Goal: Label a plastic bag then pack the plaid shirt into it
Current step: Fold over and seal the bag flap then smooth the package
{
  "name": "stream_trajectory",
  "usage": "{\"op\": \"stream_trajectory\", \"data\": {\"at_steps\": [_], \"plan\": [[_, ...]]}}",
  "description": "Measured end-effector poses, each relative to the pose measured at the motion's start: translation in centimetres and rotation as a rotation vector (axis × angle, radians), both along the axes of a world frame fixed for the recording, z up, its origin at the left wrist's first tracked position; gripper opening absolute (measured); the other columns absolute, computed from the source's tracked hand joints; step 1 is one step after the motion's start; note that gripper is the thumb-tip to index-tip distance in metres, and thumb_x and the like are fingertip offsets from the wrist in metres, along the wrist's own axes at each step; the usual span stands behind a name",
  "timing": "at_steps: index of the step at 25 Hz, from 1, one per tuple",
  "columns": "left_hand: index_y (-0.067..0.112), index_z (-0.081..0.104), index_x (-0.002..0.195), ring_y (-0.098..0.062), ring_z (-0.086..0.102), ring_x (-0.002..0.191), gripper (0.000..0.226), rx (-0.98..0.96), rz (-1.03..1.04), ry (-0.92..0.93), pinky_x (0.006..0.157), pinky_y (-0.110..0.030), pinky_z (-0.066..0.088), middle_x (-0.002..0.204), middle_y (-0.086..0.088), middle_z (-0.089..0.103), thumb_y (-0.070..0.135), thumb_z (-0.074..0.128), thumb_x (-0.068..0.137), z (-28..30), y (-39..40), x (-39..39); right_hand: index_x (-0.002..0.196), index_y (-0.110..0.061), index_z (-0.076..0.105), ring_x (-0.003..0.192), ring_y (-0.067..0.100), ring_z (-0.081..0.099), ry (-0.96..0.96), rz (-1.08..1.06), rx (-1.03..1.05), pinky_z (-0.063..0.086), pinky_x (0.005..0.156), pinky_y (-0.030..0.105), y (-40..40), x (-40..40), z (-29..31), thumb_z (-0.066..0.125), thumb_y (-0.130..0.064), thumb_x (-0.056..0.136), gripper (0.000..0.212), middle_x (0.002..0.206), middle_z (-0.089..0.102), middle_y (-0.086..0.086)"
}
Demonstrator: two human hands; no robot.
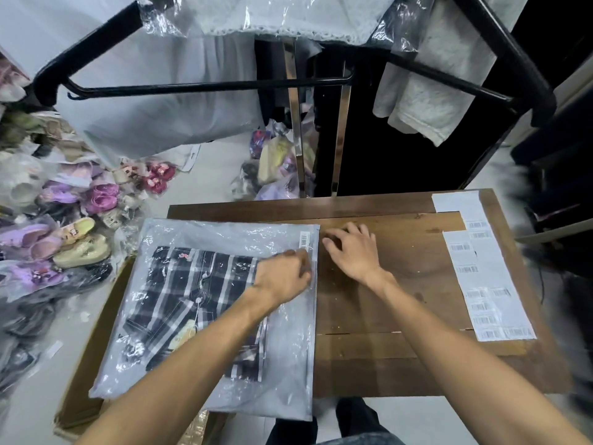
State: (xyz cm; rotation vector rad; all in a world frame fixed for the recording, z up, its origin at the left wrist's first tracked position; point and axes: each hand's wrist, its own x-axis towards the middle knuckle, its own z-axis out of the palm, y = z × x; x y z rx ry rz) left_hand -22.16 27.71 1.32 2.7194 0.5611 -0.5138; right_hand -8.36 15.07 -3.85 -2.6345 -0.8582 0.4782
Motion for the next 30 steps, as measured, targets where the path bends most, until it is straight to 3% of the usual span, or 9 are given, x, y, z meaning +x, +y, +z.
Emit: {"op": "stream_trajectory", "data": {"at_steps": [3,5,8,13,19,22,30], "plan": [[0.027,0.036,0.154,-0.033,0.054,0.128,0.055,0.095,-0.004,0.045,0.106,-0.048,0.040,0.141,-0.010,0.055,0.045,0.045,0.102,-0.7,1.9,2.5,0.128,-0.036,0.070,0.130,0.033,0.046,0.154,-0.157,0.069,0.033,0.103,0.044,2.4,0.4,0.2,0.046,-0.052,0.100,0.040,0.135,0.063,0.008],[0.036,0.021,0.161,-0.036,0.047,0.135,0.063,0.038,0.010,0.104,0.111,-0.053,0.037,0.146,-0.013,0.047,0.046,0.044,0.104,-1.3,2.9,3.8,0.119,-0.036,0.074,0.124,0.032,0.055,0.155,-0.234,0.107,0.036,0.099,0.043,3.4,0.4,0.1,0.051,-0.054,0.097,0.037,0.123,0.073,0.003],[0.048,0.012,0.161,-0.039,0.043,0.138,0.062,-0.068,-0.018,0.169,0.110,-0.055,0.041,0.148,-0.016,0.038,0.051,0.038,0.104,-2.3,4.0,4.7,0.109,-0.036,0.078,0.115,0.028,0.063,0.143,-0.336,0.097,0.037,0.094,0.040,4.6,0.5,0.2,0.059,-0.053,0.094,0.030,0.109,0.078,-0.001],[0.050,0.009,0.160,-0.037,0.045,0.132,0.061,-0.034,-0.054,0.233,0.105,-0.055,0.045,0.138,-0.015,0.037,0.053,0.033,0.105,-2.6,4.4,5.6,0.101,-0.036,0.080,0.114,0.026,0.066,0.244,-0.463,0.052,0.043,0.099,0.040,5.5,1.1,0.1,0.063,-0.060,0.086,0.033,0.109,0.078,-0.003],[0.052,0.000,0.160,-0.034,0.041,0.134,0.061,-0.025,-0.060,0.248,0.107,-0.056,0.044,0.143,-0.014,0.033,0.054,0.028,0.105,-2.8,4.5,5.5,0.104,-0.035,0.079,0.114,0.027,0.066,0.227,-0.401,-0.037,0.035,0.098,0.042,5.4,0.5,0.8,0.058,-0.057,0.093,0.032,0.111,0.077,-0.001],[0.054,0.001,0.159,-0.033,0.040,0.134,0.061,-0.030,-0.052,0.248,0.106,-0.056,0.044,0.142,-0.013,0.032,0.050,0.031,0.105,-2.7,4.6,5.4,0.096,-0.031,0.080,0.107,0.028,0.067,0.201,-0.356,-0.097,0.031,0.095,0.043,5.8,-0.2,1.2,0.054,-0.056,0.095,0.036,0.102,0.077,0.001],[0.054,-0.001,0.159,-0.032,0.039,0.135,0.061,-0.036,-0.044,0.258,0.104,-0.056,0.046,0.147,-0.012,0.029,0.058,0.027,0.105,-2.9,4.6,5.4,0.088,-0.028,0.079,0.101,0.026,0.067,0.313,-0.316,-0.186,0.033,0.096,0.044,3.4,-3.1,1.8,0.056,-0.054,0.095,0.036,0.093,0.075,0.000]]}}
